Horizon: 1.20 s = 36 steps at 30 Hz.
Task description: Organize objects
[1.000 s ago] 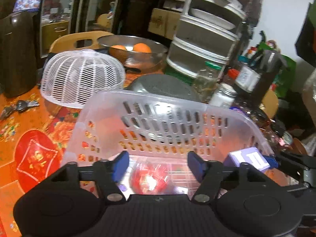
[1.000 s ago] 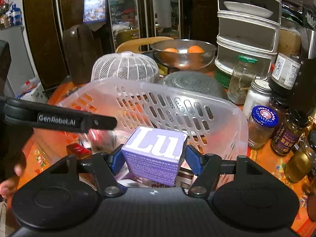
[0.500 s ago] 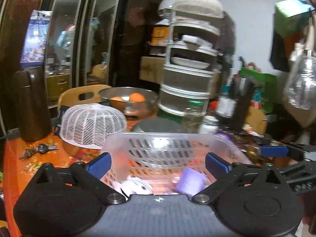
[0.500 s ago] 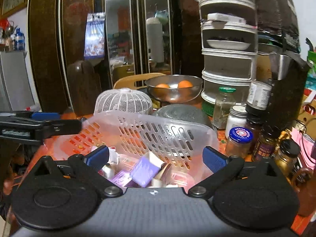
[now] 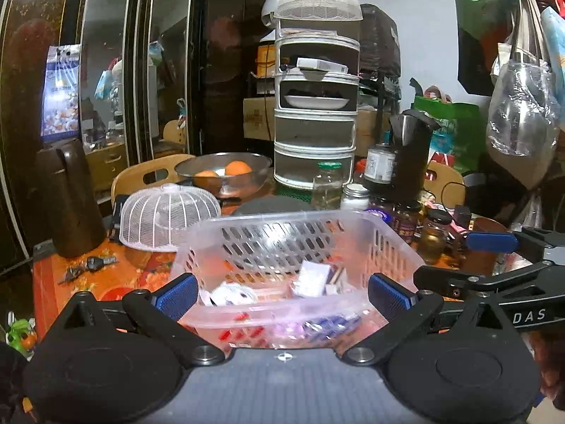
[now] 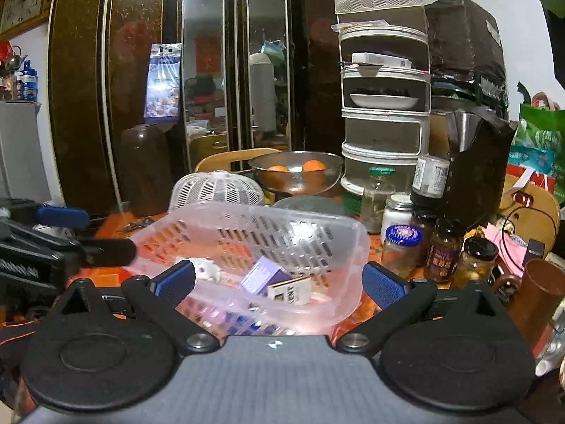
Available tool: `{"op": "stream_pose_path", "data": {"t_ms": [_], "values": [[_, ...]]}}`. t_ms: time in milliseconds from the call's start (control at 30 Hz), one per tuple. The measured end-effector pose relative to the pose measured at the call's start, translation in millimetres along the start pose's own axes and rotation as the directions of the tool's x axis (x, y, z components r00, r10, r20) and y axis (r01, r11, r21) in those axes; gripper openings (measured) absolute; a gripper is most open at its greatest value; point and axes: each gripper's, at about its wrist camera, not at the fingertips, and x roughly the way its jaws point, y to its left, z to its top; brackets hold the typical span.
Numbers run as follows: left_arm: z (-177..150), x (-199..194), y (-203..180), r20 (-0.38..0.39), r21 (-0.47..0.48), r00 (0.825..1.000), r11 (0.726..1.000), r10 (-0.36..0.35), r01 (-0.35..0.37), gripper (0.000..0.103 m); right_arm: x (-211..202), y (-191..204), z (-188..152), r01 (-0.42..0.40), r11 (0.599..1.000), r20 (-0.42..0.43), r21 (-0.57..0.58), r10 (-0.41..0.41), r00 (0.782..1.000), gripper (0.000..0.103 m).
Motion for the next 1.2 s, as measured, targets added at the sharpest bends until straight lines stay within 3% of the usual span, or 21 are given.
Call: {"op": "stream_pose_path", "data": {"t_ms": [300, 533, 733, 967, 1200], "values": [[-13.9, -15.3, -8.5, -0.015, -0.021, 0.999, 0.999, 0.036, -0.036, 0.103, -20.0, 5.9, -5.0, 0.134, 0.991, -0.029, -0.024, -0.135, 0.99, 0.103], [-21.8, -33.5, 1.9, -0.012, -0.059, 0.999, 0.997, 0.05, -0.051, 0.103, -32.9, -7.2, -10.2, 0.049, 0.994, -0.078, 0.102, -0.041, 0.996, 0.103], [-31.5, -67.3, -7.5, 0.015, -0.058, 0.998, 0.997, 0.053, -0.052, 0.103, -64.4, 0.5, -15.2, 0.051, 0.989, -0.046, 0.138, -0.045, 0.998, 0.103], [-46.3, -105.6, -26.5, 0.035, -0.05, 0.997, 0.997, 0.065, -0.063, 0.103, -107.3, 24.4, -25.6, 0.086, 0.994, -0.018, 0.072, -0.085, 0.996, 0.103], [-49.9, -121.9, -40.1, 0.049, -0.042, 0.997, 0.997, 0.067, -0.065, 0.103, -132.0, 19.8, -32.1, 0.115, 0.99, -0.022, 0.085, -0.113, 0.993, 0.103]]}}
